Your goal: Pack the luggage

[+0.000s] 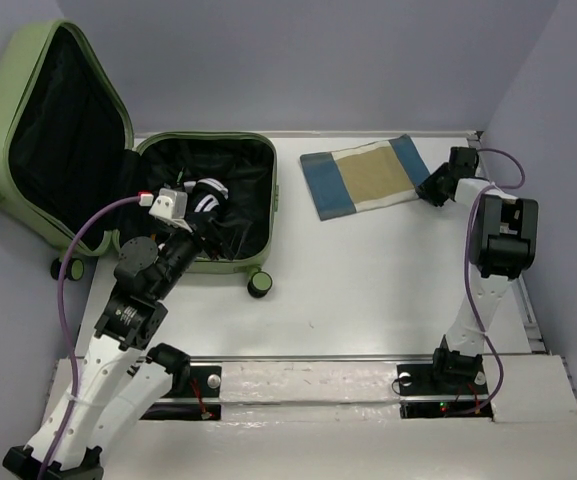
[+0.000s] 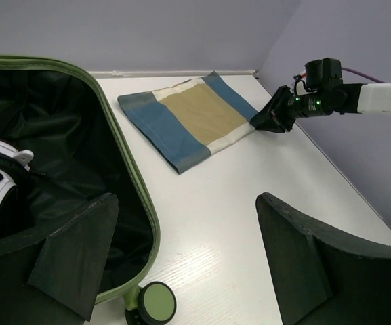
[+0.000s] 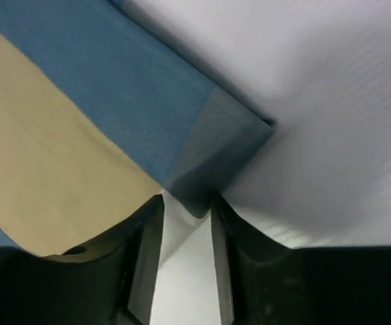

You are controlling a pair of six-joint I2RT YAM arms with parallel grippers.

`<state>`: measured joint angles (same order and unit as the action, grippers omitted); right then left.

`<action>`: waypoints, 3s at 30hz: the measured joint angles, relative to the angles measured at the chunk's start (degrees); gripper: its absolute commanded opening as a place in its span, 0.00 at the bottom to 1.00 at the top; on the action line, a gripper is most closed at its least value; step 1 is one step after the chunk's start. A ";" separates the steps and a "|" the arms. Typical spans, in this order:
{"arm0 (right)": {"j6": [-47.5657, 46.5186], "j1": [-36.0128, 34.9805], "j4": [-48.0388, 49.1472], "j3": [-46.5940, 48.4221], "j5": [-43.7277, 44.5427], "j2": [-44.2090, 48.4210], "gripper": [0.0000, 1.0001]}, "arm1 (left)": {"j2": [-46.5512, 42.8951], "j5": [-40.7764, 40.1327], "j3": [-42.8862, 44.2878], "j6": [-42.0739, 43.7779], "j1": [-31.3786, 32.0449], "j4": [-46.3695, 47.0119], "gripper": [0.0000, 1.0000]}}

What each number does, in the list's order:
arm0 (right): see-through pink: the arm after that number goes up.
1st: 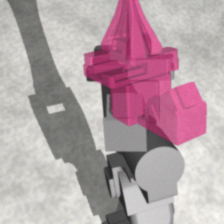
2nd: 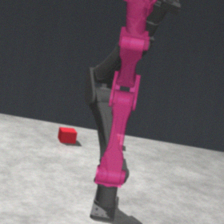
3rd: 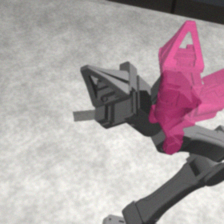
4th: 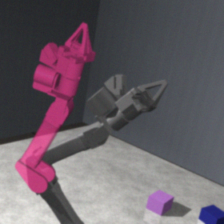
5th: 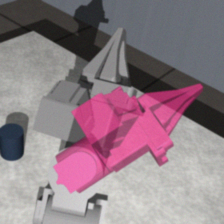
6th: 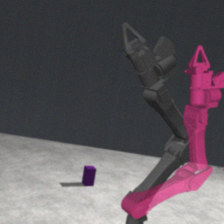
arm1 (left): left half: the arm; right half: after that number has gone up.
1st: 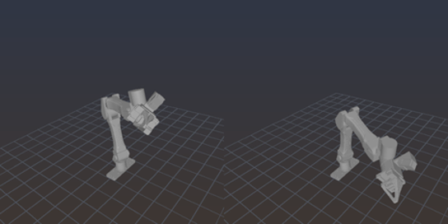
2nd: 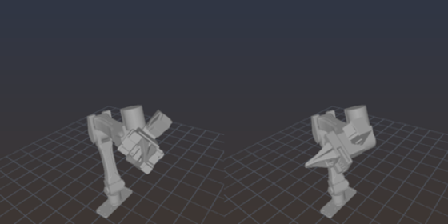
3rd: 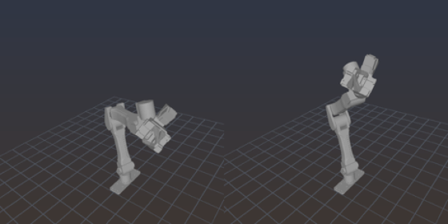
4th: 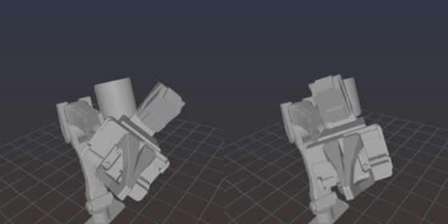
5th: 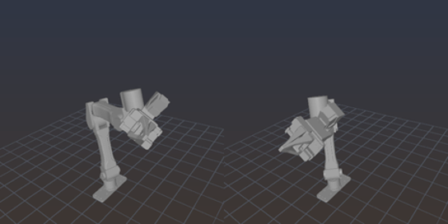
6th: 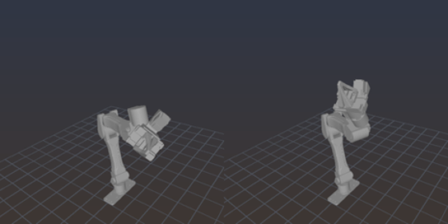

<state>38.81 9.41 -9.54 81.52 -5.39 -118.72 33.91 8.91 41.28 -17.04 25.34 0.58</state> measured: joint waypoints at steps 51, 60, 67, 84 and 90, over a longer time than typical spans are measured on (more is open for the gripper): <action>-15.85 2.69 -2.95 -23.32 11.58 18.58 0.56 | 64.57 -20.31 49.27 0.94 24.68 -9.53 0.99; -18.05 2.29 -3.63 -23.80 4.94 18.40 0.07 | 74.36 -20.00 55.32 2.12 21.00 -11.67 0.99; -16.72 1.75 -6.80 -40.22 6.64 41.11 0.07 | 78.03 -20.98 58.62 3.76 19.91 -13.90 0.99; -14.99 1.75 -5.29 -43.08 7.17 48.59 0.07 | 107.91 -14.43 86.64 7.32 16.59 -25.18 0.98; -14.97 1.75 -4.48 -43.10 3.93 48.87 0.07 | 112.61 -12.92 90.55 7.32 14.21 -27.69 0.96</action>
<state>23.83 11.16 -14.02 38.41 -1.45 -69.84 146.52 -4.01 131.83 -9.72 39.55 -27.11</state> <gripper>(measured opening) 0.075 0.977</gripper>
